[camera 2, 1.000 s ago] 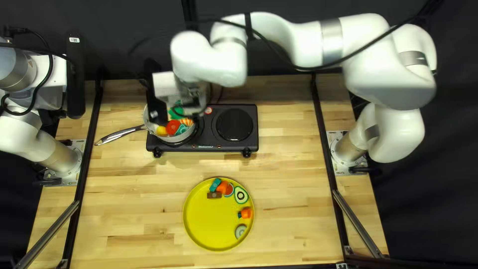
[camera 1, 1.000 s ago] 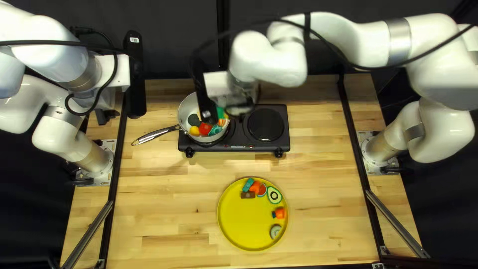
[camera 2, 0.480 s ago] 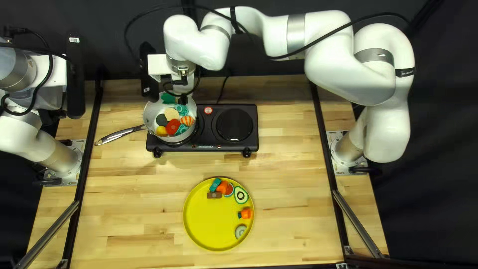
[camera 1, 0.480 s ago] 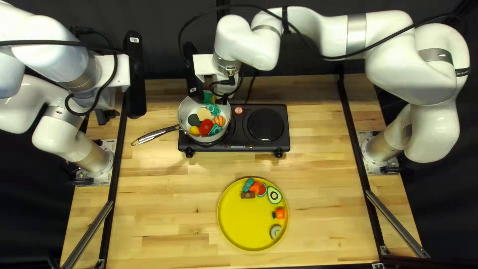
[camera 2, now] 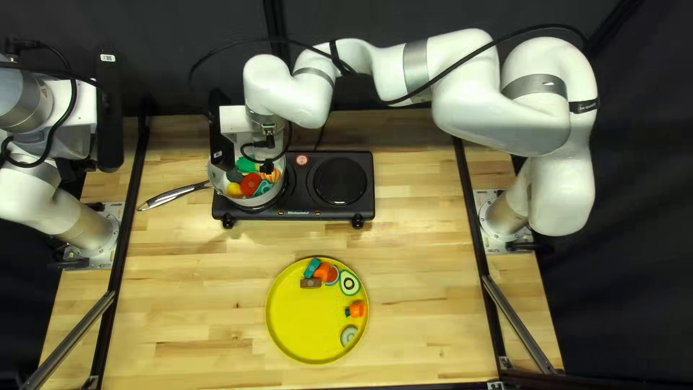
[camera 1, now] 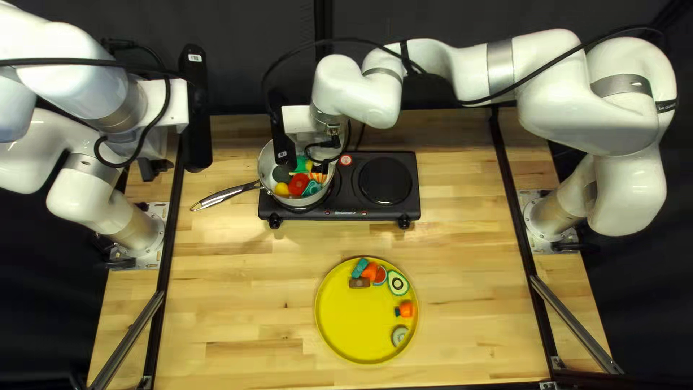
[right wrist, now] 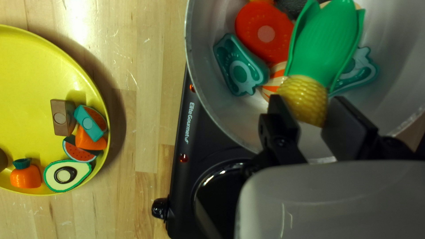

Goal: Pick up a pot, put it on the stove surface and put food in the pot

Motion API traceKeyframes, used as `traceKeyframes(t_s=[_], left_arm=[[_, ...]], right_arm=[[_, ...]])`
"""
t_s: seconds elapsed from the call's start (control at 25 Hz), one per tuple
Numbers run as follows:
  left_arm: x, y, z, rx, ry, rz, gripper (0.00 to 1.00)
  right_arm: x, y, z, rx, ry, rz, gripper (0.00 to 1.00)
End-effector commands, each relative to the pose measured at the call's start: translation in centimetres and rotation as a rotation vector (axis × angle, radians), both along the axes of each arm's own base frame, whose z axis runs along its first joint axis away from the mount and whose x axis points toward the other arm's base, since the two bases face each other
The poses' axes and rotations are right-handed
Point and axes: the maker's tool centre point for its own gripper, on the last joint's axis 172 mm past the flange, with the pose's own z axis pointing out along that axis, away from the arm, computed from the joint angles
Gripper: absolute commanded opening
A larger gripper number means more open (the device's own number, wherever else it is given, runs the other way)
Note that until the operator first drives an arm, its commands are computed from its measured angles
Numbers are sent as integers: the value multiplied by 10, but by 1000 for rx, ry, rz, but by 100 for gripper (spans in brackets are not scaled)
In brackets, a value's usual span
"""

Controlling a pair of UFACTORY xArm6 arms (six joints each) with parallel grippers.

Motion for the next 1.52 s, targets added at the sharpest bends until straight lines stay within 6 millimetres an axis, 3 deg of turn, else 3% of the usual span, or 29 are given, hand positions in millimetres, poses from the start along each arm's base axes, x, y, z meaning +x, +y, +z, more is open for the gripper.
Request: traceKeyframes(t_s=[0.04,0.16,0.32,0.4,0.52,0.6,0.88,0.96,1.12,1.52], left_arm=[[0,0,0,0,0,0,100],[0,0,0,0,0,0,100],[0,0,0,0,0,0,100],[0,0,0,0,0,0,100],[0,0,0,0,0,0,100],[0,0,0,0,0,0,100],[0,0,0,0,0,0,100],[0,0,0,0,0,0,100],[0,0,0,0,0,0,100],[0,0,0,0,0,0,100]], right_arm=[[-3,4,8,8,11,10,100],[-7,10,14,6,14,15,100],[-24,43,29,1,47,14,100],[-43,74,26,2,111,-3,100],[-80,137,4,0,227,-38,100],[-108,190,-21,8,279,-48,100],[-136,296,-76,-23,310,18,100],[-138,312,-95,-75,308,38,100],[-141,320,-118,-140,295,85,100],[-141,320,-118,-140,295,85,100]])
